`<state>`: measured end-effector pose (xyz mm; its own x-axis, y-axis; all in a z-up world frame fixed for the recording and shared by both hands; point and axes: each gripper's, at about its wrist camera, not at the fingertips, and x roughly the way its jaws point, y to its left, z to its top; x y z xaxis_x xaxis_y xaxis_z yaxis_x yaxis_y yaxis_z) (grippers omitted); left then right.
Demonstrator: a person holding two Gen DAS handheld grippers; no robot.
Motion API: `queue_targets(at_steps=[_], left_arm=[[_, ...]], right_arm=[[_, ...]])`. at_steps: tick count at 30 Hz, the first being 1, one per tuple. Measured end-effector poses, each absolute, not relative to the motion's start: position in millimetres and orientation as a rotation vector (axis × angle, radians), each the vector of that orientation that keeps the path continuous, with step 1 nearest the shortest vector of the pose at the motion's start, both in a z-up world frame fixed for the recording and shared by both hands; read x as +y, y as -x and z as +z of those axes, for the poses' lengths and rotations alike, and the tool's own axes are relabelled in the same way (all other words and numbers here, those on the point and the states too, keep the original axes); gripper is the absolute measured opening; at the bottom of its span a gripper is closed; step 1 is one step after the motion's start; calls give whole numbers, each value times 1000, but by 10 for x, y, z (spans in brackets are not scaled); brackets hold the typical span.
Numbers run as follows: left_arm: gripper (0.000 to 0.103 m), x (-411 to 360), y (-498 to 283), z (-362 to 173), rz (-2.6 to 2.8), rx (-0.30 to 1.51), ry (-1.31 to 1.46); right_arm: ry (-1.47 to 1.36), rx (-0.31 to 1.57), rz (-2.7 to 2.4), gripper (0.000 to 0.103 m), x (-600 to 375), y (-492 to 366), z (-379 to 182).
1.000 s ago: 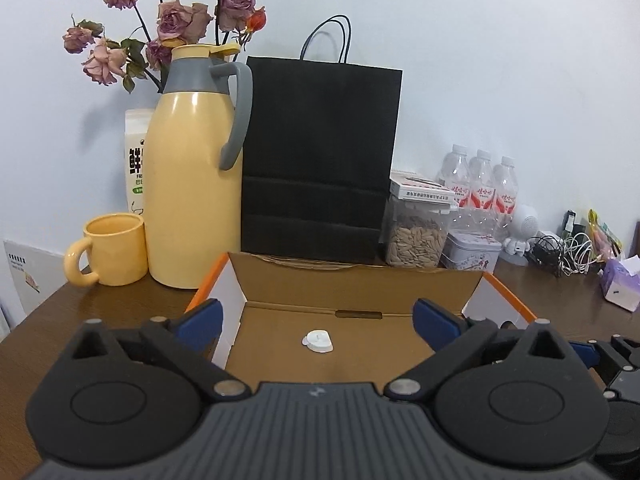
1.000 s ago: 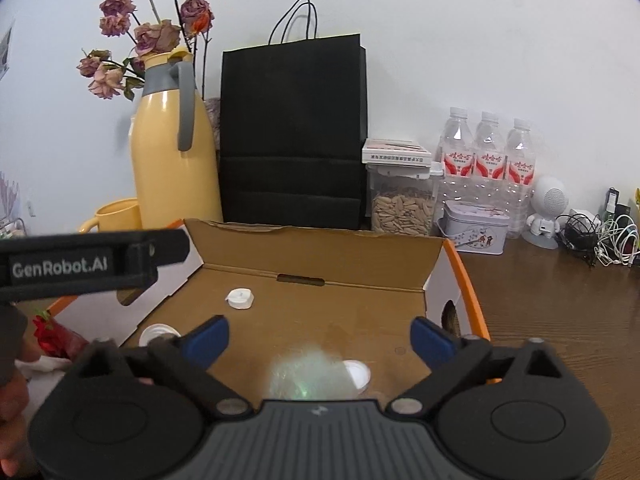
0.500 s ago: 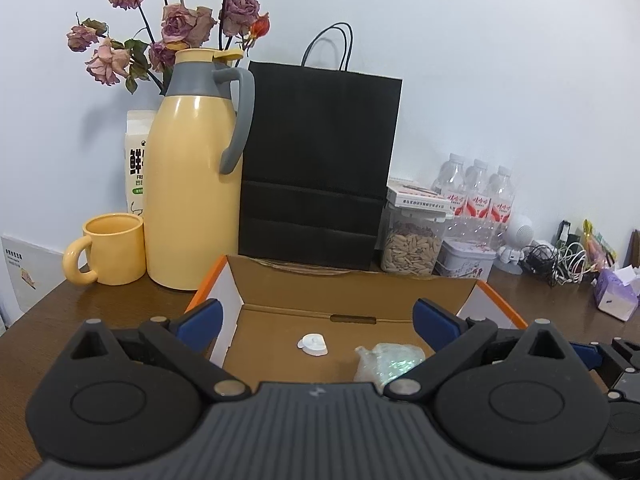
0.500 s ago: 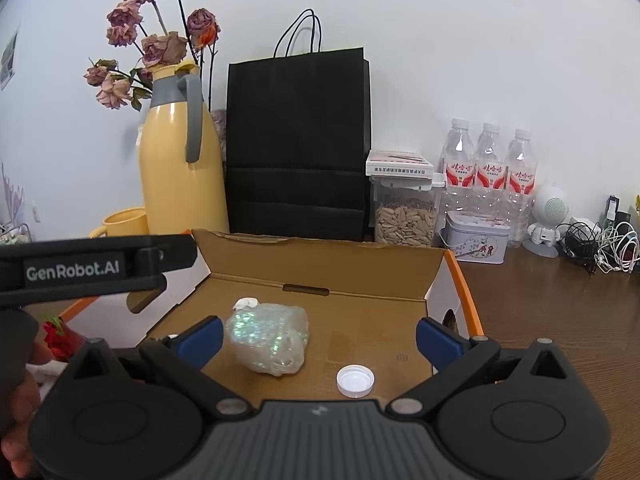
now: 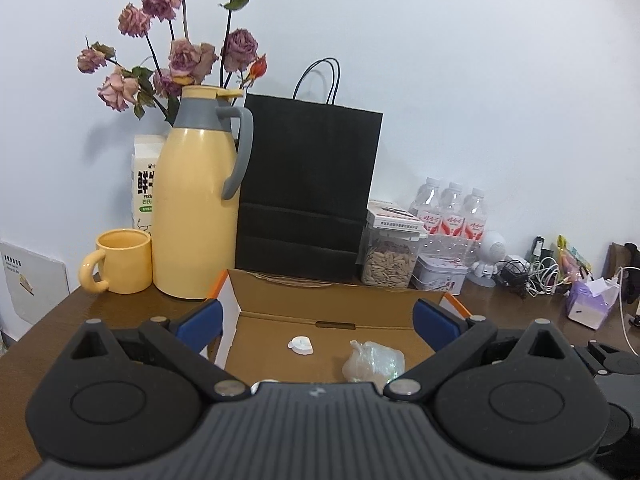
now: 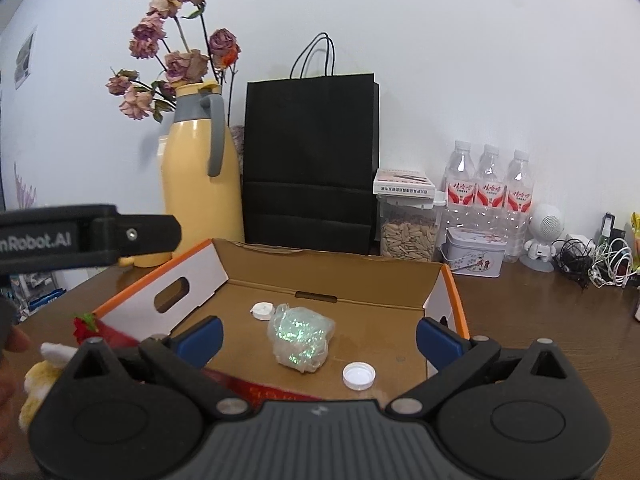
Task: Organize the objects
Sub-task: 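Move both grippers back toward the purple mesh bag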
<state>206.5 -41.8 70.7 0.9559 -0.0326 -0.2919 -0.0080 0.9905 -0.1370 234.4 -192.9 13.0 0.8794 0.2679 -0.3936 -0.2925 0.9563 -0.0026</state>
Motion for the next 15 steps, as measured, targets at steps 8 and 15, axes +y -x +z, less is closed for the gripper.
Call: queue_targets(at_steps=[8, 15], left_arm=[[103, -327, -1673, 762, -12, 323, 100], [103, -205, -1306, 676, -2, 368, 75]], right_arm=[[82, 422, 305, 103, -2027, -1932, 126], [84, 466, 318, 103, -2187, -1562, 17]])
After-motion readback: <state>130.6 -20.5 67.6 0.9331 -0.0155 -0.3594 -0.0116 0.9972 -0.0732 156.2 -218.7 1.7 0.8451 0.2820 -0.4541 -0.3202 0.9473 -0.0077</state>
